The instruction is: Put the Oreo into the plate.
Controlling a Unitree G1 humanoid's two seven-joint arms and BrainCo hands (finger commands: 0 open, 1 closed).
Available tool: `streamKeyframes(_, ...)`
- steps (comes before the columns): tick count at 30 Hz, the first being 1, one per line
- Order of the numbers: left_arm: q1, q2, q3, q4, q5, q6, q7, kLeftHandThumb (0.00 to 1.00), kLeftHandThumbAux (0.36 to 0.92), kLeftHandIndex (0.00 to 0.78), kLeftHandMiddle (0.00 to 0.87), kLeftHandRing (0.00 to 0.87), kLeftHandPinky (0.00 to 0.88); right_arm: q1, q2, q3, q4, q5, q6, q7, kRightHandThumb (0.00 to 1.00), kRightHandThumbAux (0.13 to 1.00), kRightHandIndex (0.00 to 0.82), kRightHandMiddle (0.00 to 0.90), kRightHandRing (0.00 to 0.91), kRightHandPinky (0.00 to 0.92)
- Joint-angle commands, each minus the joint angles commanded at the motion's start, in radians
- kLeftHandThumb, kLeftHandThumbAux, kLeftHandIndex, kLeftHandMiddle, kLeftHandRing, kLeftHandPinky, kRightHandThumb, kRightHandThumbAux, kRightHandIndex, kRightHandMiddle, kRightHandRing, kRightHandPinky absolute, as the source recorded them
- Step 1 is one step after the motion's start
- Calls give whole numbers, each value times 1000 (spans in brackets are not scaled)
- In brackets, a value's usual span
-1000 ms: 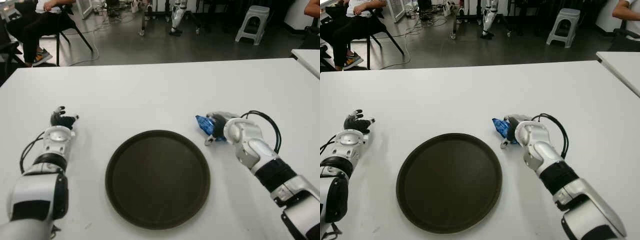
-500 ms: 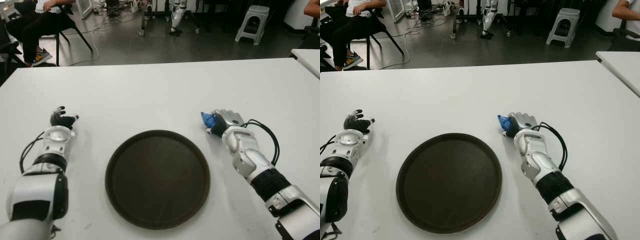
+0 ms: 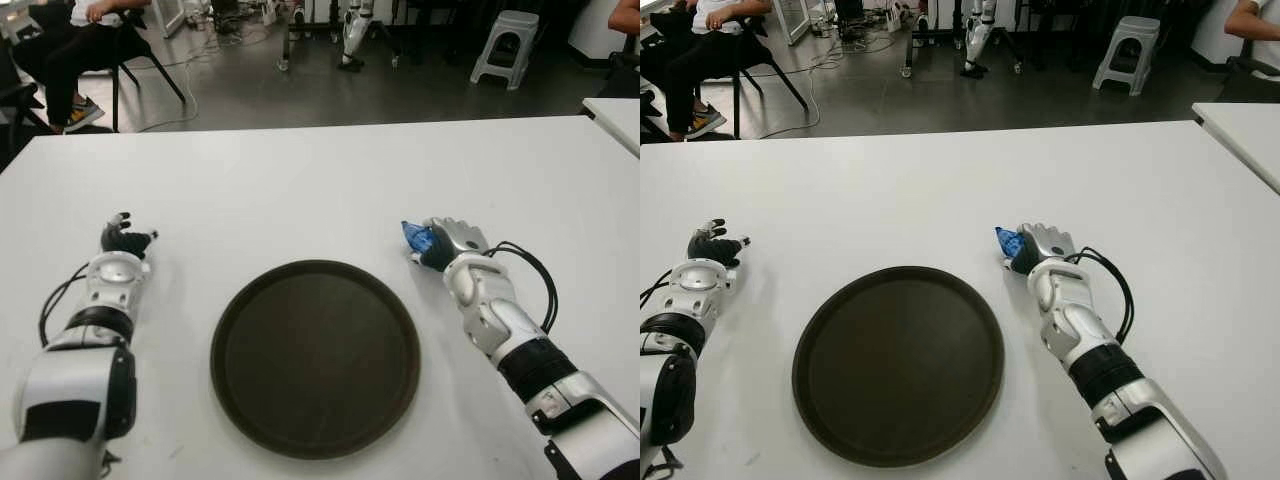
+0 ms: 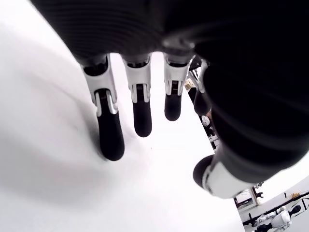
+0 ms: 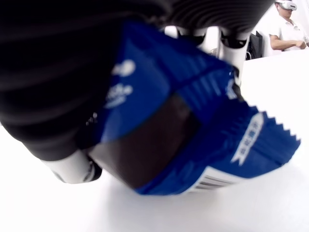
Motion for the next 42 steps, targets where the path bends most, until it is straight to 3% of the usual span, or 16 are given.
streamKeyframes(10,-1,-1,1,0,0,0,5,273,784,72,122,152,163,0,11,-25,2,14,-5,-1,716,711,443,729,632,759)
streamKeyframes(26,-2,-1,-5,-2,4,2,3,225,764,54,96,119,119,-4,20,-41,7,30,-4,2,715,712,443,737,590,750)
streamKeyframes(33,-1,1,-3,-1,1,2,0,235,768,62,111,138,147,-2,24,-55,10,42,-20,-21,717,709,444,782,750,805)
streamKeyframes(42,-1,1,0,1,0,2,-3,232,764,70,120,152,156,-4,27,-81,11,54,-63,-59,719,708,443,792,799,804)
